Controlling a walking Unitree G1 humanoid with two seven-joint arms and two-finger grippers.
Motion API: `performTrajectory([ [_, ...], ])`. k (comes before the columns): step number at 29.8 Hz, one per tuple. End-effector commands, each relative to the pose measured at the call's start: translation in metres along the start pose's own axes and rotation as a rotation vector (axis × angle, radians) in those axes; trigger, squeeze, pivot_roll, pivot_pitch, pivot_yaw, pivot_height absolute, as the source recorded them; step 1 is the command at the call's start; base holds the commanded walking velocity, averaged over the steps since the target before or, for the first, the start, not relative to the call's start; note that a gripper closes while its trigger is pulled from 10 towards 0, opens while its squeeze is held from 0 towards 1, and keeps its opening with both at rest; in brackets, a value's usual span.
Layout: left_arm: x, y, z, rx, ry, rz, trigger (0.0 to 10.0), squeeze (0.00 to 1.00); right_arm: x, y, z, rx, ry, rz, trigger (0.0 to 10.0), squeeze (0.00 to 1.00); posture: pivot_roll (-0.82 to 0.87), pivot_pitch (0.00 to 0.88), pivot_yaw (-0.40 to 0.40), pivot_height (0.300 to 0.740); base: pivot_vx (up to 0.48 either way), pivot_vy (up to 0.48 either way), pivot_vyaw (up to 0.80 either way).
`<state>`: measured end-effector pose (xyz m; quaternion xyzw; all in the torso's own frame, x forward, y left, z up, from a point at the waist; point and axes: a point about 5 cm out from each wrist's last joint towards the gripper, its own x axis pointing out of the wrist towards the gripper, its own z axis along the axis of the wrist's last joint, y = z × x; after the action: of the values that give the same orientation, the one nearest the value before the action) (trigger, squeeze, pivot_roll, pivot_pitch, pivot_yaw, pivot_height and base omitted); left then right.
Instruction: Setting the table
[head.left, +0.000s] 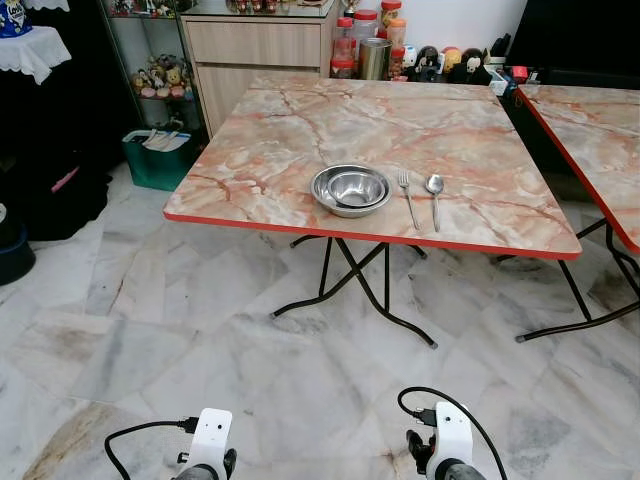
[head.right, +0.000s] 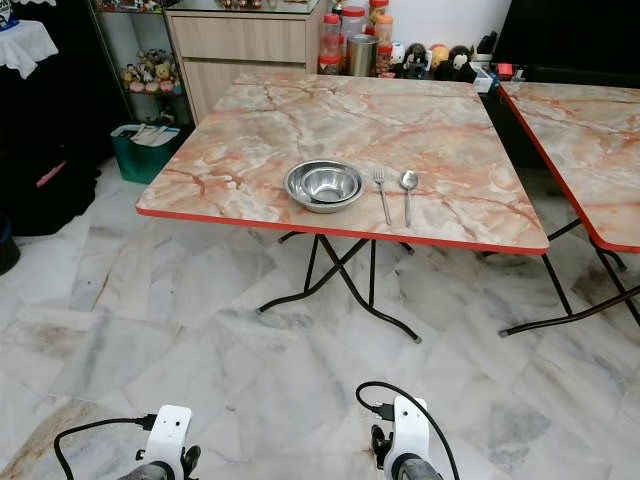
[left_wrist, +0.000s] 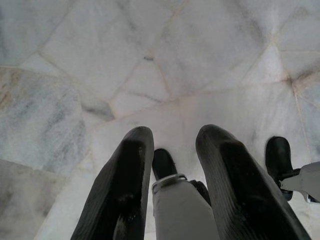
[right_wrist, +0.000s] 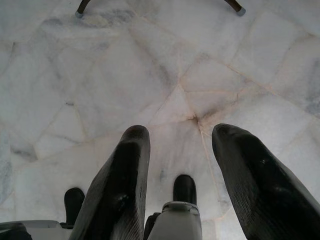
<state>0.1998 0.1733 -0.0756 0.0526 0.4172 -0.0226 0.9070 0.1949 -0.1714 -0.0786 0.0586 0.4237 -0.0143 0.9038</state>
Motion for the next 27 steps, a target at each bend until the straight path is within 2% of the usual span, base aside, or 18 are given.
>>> performTrajectory([
  [1, 0.0004, 0.0002, 0.0026, -0.027, -0.013, 0.0, 10.0, 0.0, 0.0004, -0.0003, 0.0024, -0.016, -0.006, 0.003, 10.0, 0.0, -0.06, 0.0, -0.042, 0.74, 0.0, 0.0, 0.0],
  [8, 0.0001, -0.0019, 0.0001, -0.01, 0.0, -0.024, 10.0, 0.0, 0.0003, 0.0001, 0.0018, -0.011, -0.007, 0.004, 10.0, 0.0, -0.06, 0.0, -0.042, 0.74, 0.0, 0.0, 0.0],
  [17, -0.0009, -0.0031, -0.0046, -0.007, 0.013, -0.019, 10.0, 0.0, -0.0011, -0.0021, -0.0034, -0.016, 0.009, 0.0, 10.0, 0.0, -0.06, 0.0, -0.044, 0.74, 0.0, -0.464, 0.0],
  [27, -0.0009, -0.0072, -0.0057, -0.01, 0.02, -0.036, 10.0, 0.0, -0.0002, -0.0034, 0.0012, -0.017, 0.0, 0.0, 10.0, 0.0, -0.06, 0.0, -0.047, 0.74, 0.0, -0.449, 0.0],
])
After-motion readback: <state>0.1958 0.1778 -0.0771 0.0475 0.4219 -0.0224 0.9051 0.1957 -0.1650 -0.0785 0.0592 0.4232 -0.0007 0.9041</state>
